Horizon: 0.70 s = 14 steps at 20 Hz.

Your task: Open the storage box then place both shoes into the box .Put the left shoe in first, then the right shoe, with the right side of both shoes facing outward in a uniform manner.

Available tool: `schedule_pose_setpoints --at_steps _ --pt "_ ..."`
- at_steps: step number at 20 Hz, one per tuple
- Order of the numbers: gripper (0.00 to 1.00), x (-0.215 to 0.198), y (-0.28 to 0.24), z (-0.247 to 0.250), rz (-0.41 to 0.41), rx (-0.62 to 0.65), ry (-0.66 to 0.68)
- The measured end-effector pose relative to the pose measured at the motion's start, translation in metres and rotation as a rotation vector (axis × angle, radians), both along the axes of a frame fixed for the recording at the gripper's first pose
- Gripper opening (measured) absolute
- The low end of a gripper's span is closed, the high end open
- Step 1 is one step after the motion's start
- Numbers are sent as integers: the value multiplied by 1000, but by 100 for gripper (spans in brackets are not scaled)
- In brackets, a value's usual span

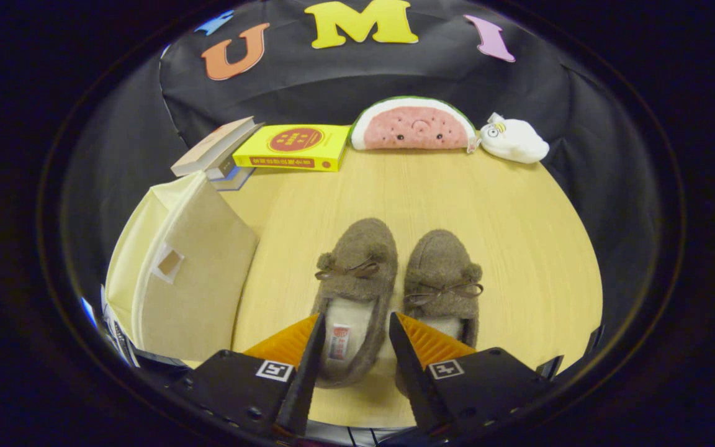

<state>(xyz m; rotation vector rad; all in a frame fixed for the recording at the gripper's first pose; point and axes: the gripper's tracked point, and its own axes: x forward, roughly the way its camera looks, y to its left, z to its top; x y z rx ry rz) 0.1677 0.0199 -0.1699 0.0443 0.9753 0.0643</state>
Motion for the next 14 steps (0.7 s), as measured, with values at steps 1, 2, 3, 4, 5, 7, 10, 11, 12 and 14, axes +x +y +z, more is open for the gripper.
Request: schedule_pose_setpoints --at_steps 1,2,3,4,5,7,10,11,12,14 --pt "61 -1 -2 -7 -3 7 22" --pt "56 -2 -2 -12 -5 19 43" --pt "51 -1 -4 -19 -12 27 63" --pt "45 -1 -6 -24 -19 31 84" --pt "41 -2 -11 -30 -37 24 103" --pt "34 0 -13 -40 -46 39 133" --pt "26 2 -10 -50 -47 65 164" --pt "27 3 -10 -53 -43 64 170" --pt "27 6 -9 -54 -36 60 168" --pt "10 6 -6 -56 -45 75 174"
